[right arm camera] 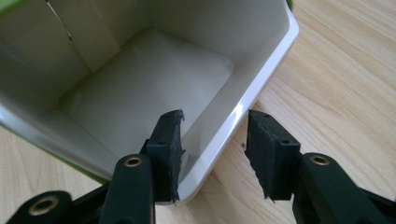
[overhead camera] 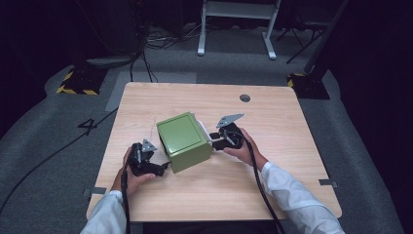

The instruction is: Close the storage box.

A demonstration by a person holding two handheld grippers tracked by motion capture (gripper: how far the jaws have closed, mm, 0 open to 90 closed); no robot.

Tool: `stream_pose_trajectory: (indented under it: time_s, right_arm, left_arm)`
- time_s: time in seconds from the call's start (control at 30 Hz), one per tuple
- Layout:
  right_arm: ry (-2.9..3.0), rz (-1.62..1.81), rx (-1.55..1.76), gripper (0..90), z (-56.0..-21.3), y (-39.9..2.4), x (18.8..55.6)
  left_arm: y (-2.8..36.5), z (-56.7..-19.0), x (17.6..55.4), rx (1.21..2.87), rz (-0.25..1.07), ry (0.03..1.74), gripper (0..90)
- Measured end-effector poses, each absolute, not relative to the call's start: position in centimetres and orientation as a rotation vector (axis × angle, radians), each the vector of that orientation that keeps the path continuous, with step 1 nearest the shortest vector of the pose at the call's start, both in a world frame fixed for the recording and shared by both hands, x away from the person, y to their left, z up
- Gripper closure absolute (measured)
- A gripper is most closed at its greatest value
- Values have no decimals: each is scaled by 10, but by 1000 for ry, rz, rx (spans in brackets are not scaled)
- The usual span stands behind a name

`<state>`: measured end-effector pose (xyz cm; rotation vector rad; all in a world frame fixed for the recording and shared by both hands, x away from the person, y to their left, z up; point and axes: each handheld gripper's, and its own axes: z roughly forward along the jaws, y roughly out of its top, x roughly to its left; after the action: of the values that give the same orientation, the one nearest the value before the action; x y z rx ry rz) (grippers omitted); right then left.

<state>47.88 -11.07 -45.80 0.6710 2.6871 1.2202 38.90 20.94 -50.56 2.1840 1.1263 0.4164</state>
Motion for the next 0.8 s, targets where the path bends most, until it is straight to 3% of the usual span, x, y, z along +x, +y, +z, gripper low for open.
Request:
stream_pose_trajectory:
  time_s: [0.27, 0.8]
  right_arm:
    - [2701, 1221, 657, 547, -458, -107, 479]
    - [2651, 1156, 606, 395, -449, -113, 476]
  left_arm:
    - [209, -506, 389, 2184, 416, 1126, 6]
    - [211, -505, 385, 2196, 411, 1106, 6]
